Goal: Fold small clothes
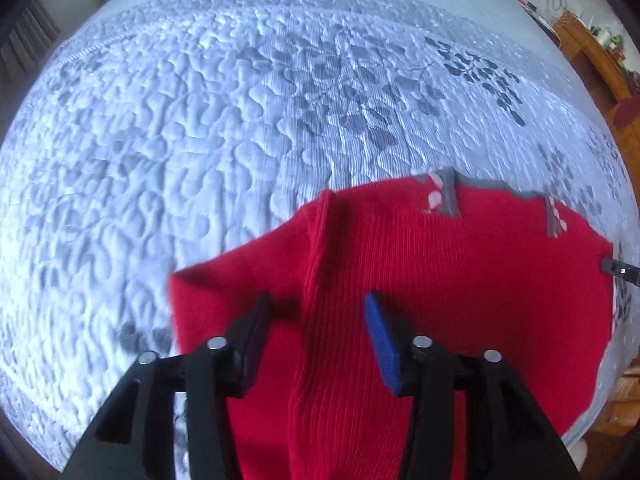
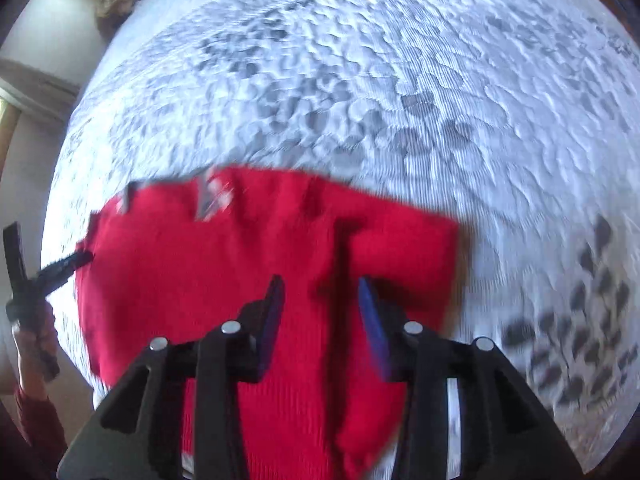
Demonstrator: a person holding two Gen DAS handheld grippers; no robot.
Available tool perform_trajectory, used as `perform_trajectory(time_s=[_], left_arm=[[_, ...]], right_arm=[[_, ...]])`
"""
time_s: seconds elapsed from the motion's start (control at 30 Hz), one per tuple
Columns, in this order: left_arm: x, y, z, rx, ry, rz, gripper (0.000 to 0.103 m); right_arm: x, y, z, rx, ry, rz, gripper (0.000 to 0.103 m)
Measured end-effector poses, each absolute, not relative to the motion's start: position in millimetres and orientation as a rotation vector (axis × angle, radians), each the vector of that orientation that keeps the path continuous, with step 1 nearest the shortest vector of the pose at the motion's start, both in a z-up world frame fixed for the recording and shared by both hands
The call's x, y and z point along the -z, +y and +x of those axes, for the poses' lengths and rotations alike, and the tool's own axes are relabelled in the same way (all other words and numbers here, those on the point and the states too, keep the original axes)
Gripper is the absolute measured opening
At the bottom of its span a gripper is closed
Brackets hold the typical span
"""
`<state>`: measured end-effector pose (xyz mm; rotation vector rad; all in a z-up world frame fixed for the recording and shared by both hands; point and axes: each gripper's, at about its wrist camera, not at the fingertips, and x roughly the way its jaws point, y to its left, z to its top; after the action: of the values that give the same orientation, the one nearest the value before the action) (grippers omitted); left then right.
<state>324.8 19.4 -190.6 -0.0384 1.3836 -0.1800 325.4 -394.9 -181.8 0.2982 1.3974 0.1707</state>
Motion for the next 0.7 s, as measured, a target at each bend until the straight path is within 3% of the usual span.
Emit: perform_trajectory(time_s=[0.07,0.1,0.13,0.27,0.47,0.53,0.6,0.63,0.7], left_arm=[[199,19,334,0.193,1.396,-0.075,0.023],[201,19,338,0.186,1.394,-0.079,0.016],[200,19,340,0.193,1.388,-0.090,0.010],[191,28,339,0.175,1.349,-0.145,0.005],[212,26,337,0.140,1.342,-0.113,0.005],[207,19,336,0.134,1.338,-0.064,0.007],[200,18,335,0.126,1.338,-0.045,0.017],[193,18,331,0.113,1.339,-0.040,0.023],[178,20,321,0.090,1.311,-0.032,0.048]], right_arm=[[189,-395,335,-0.205,1.407,0.326,0.033],[187,-394,336,-0.224,1.408,0.324,0.016],[186,-393,337,-0.238,1.404,0.321,0.004],[166,-403,337,-0.227,1.312,0.318,0.003],[199,-412,338,-0.134,1.363,0.314,0.003],[195,-412,336,-0.126,1.355,0.324,0.004],[185,-410,330,-0.124,1.347,0.309,0.008],[179,-412,325,-0.122,1.340,0.300,0.017],[162,-411,311,-0.117,1.312,0.273,0.026]])
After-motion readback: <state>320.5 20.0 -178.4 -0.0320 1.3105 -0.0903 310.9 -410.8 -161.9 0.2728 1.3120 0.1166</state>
